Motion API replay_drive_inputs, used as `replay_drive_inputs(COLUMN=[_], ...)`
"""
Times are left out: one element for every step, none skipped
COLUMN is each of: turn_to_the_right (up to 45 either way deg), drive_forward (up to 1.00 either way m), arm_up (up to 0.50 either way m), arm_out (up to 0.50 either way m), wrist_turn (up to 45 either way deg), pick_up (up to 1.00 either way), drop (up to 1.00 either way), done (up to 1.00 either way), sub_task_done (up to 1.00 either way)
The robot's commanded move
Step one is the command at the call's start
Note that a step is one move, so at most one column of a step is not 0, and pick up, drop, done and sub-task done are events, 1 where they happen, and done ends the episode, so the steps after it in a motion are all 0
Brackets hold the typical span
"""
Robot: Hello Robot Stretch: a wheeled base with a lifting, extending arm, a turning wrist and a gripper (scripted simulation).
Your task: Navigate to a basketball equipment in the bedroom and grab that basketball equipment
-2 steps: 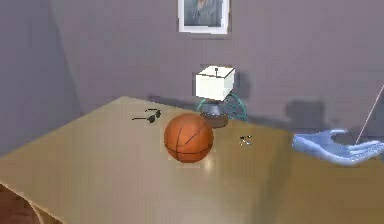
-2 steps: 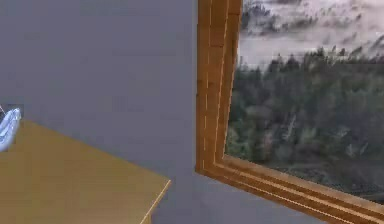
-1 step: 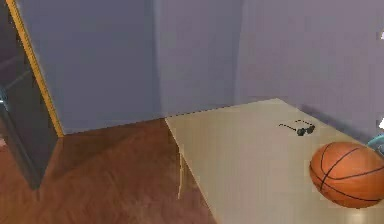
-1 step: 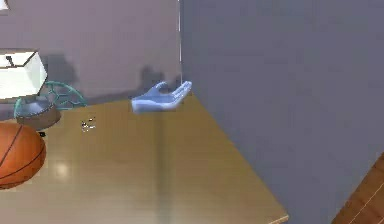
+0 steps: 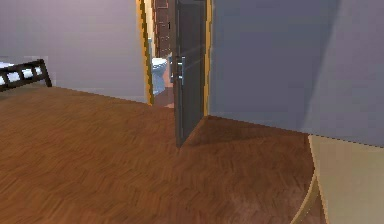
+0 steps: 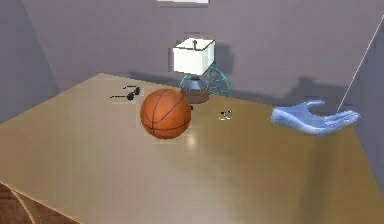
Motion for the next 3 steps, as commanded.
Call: replay_drive_inputs(turn_to_the_right=[0.0,0.0,0.0], drive_forward=[0.00,0.00,0.00], arm_up=[0.50,0.38,0.00], arm_out=[0.00,0.00,0.40], wrist_turn=[0.0,0.0,0.0], pick_up=[0.00,0.00,0.00], drop=[0.00,0.00,0.00], done=[0.00,0.00,0.00], sub_task_done=[0.00,0.00,0.00])
